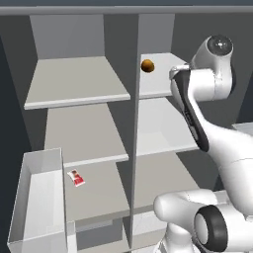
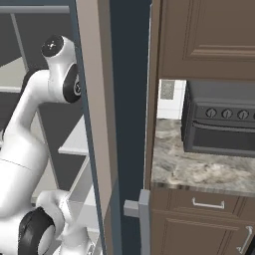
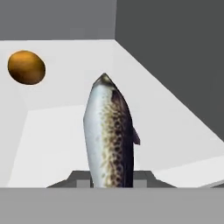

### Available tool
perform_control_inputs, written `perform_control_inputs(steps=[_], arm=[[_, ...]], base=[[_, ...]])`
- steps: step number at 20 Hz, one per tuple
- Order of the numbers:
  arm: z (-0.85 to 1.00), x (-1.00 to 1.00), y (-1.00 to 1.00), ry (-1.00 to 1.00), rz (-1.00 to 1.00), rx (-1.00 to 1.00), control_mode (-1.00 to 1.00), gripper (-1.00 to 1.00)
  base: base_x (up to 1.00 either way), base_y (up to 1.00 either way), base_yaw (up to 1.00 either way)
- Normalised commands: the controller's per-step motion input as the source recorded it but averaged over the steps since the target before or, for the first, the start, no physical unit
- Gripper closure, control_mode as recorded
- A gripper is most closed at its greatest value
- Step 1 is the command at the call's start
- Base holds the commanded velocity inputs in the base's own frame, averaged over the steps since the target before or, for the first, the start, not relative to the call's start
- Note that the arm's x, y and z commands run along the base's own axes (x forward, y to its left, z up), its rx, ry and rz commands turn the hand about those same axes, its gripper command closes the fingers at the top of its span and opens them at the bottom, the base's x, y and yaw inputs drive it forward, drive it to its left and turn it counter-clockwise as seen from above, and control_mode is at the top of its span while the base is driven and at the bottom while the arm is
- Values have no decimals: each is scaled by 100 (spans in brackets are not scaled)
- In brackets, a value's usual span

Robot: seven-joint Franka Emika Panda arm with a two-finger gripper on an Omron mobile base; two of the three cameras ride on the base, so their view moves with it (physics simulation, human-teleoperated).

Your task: Pick up the frozen fish from the freezer, place it on any shelf in the fridge, and close the fridge and freezer doors when done.

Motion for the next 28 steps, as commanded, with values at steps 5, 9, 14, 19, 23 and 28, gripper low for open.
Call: perform_control_inputs(steps=[5,9,14,19,23,28], arm=[[-20,100,-20,0,1,0,-100,100],[-23,100,-21,0,1,0,-100,-100],[-1,29,-3,0,2,0,-100,-100],[0,-10,0,-5,0,0,-100,-100],[10,-68,0,-3,0,1,-100,-100],[15,-100,6,-1,0,2,-100,-100]], base=[[0,0,0],[0,0,0],[0,0,0],[0,0,0],[0,0,0],[0,0,0]])
